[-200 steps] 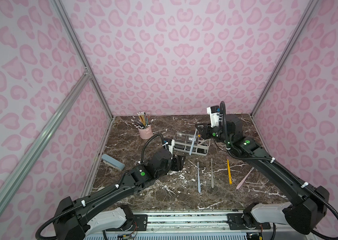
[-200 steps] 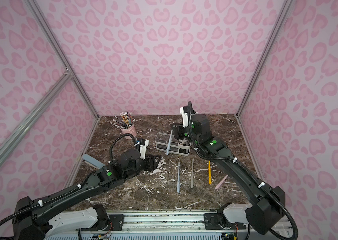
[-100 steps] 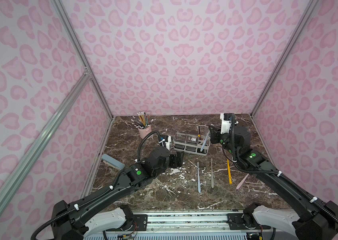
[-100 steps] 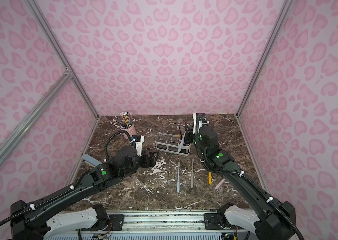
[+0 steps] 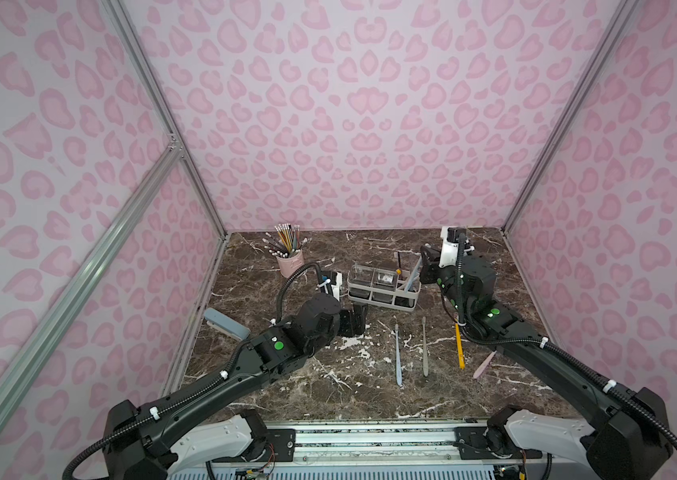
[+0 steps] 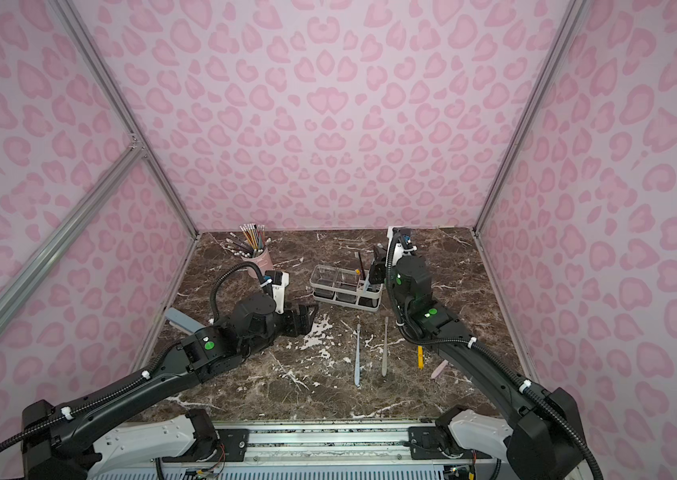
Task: Place the toothbrush into the toothbrush holder
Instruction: Place the toothbrush in the toothbrush holder.
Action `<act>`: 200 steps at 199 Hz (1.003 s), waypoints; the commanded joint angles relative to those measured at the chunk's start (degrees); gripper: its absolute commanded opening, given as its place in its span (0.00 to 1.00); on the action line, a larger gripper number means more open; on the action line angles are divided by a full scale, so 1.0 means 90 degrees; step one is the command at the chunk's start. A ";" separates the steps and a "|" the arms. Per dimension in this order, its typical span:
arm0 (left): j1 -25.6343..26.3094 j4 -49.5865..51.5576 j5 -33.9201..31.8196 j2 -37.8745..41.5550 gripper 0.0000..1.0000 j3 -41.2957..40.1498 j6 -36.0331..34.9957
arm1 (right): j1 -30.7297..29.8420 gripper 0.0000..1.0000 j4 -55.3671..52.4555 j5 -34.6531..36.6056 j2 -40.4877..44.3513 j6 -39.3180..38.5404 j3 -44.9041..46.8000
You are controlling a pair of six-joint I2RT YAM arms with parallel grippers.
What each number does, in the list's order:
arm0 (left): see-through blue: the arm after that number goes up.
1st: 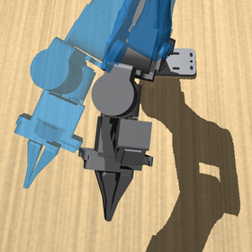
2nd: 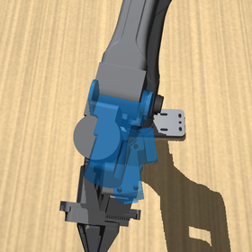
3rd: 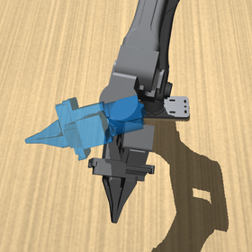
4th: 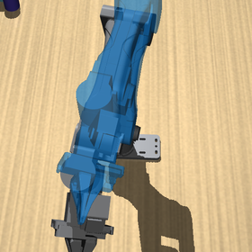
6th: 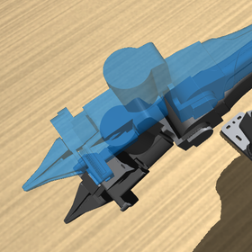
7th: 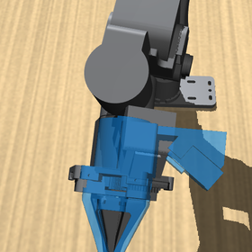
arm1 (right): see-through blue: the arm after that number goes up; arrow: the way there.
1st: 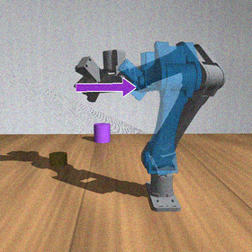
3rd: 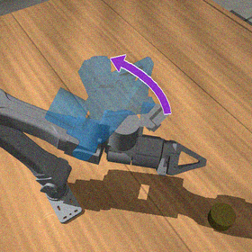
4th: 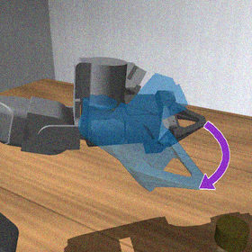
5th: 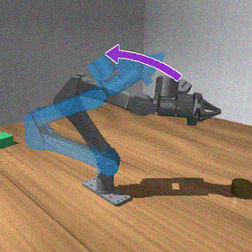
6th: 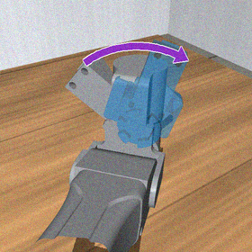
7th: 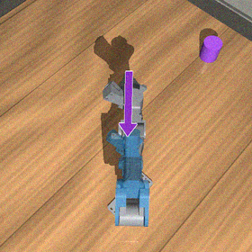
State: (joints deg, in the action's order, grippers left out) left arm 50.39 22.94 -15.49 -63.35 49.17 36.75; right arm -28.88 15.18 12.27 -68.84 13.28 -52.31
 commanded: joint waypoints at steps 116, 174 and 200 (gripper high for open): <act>-0.0013 -0.0370 -0.0075 -0.0022 0.86 -0.0243 0.0037 | -0.0008 0.00 0.1069 0.0206 -0.1000 -0.0337 -0.0174; -0.0008 -0.0456 -0.0056 -0.0022 0.86 -0.0319 0.0042 | -0.0023 0.00 0.1129 0.0261 -0.0970 -0.0293 -0.0309; -0.0011 -0.0469 -0.0062 -0.0017 0.86 -0.0343 0.0037 | -0.0031 0.00 0.1099 0.0201 -0.0996 -0.0270 -0.0294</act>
State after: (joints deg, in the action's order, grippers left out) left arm 50.37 22.26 -15.49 -63.70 46.26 37.15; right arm -29.08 23.03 13.96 -77.73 11.05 -54.33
